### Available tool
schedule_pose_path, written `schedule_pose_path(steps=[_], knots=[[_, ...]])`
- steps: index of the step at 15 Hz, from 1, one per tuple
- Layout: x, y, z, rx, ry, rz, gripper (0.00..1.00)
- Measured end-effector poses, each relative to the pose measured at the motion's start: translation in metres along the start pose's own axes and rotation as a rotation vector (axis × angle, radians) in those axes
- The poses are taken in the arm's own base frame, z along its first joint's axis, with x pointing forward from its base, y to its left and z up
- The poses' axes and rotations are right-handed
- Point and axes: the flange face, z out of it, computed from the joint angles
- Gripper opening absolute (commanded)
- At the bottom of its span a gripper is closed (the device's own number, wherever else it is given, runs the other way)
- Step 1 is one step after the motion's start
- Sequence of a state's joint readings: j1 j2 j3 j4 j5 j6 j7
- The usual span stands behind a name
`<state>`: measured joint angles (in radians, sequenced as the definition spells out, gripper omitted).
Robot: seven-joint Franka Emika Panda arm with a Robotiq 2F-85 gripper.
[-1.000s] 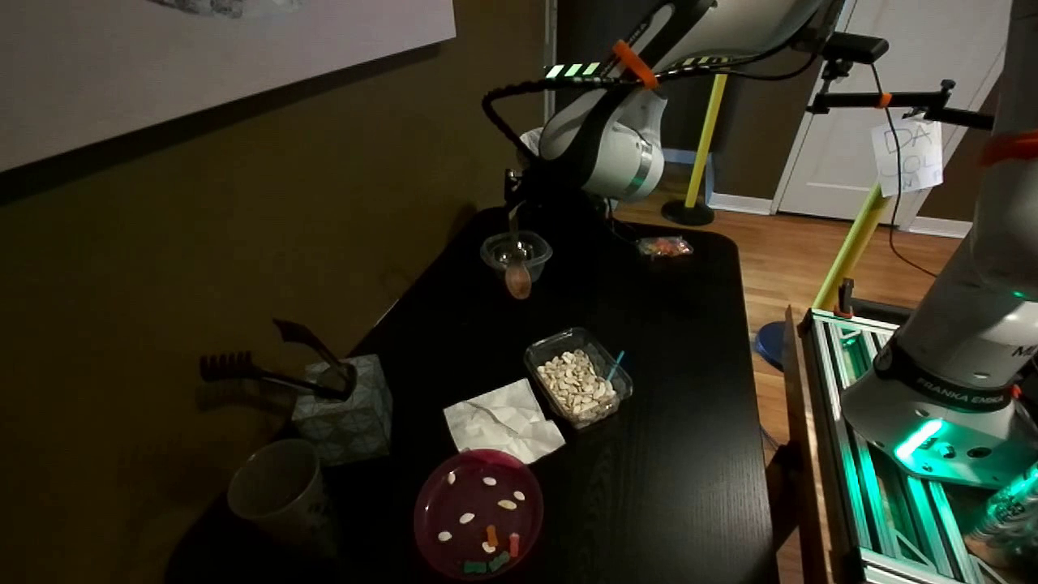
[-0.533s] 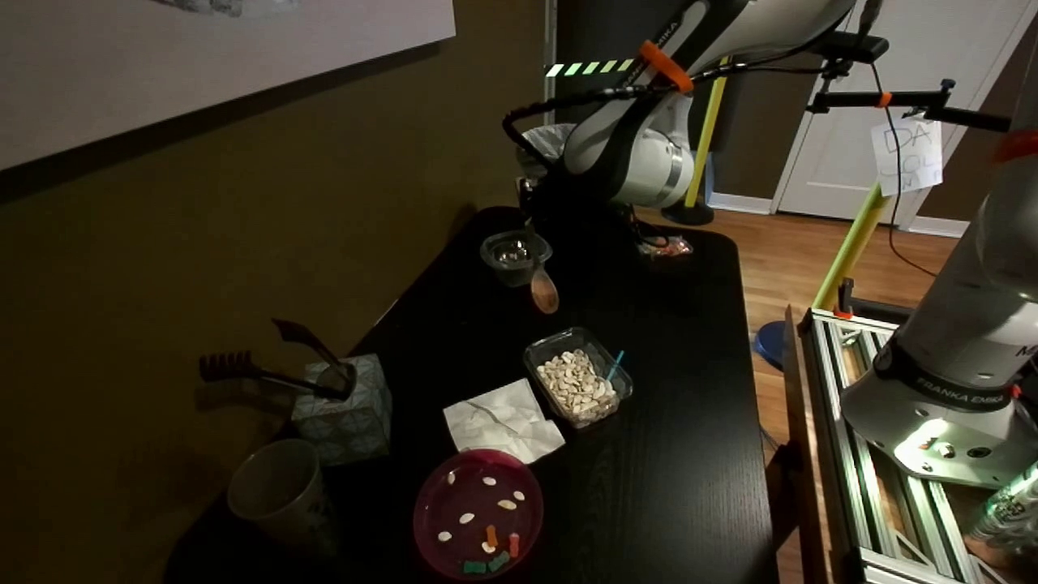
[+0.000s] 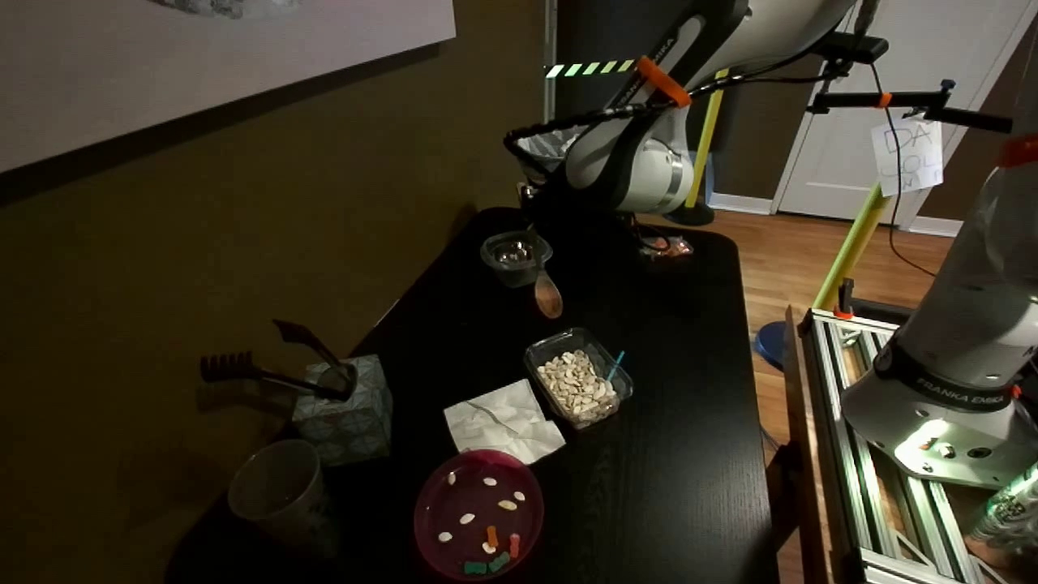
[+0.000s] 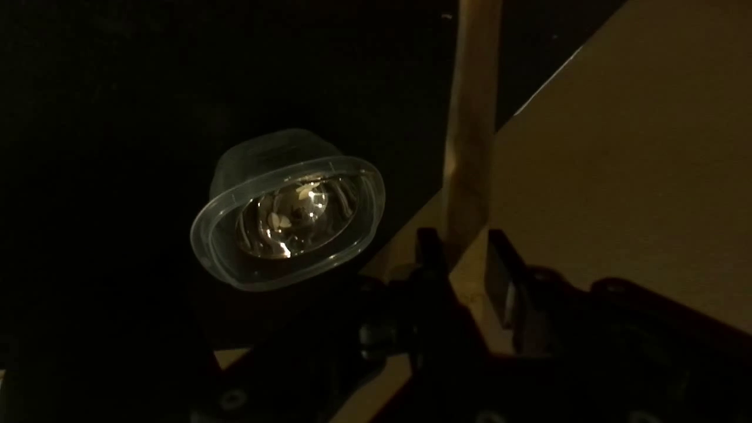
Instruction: Transfer a spoonful of contents from the bowl to the red plate
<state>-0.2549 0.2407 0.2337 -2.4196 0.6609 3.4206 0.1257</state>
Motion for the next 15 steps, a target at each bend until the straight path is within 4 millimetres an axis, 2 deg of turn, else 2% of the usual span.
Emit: schedule_pose_path(steps=[3, 6, 11, 15], knots=[[0.007, 0.001, -0.016, 0.013, 0.16, 0.0, 0.06], [-0.001, 0.014, -0.03, -0.001, 0.273, -0.025, 0.06], [-0.045, 0.029, -0.04, -0.029, 0.27, -0.087, 0.06], [-0.079, 0.017, -0.051, 0.021, 0.3, -0.087, 0.06]])
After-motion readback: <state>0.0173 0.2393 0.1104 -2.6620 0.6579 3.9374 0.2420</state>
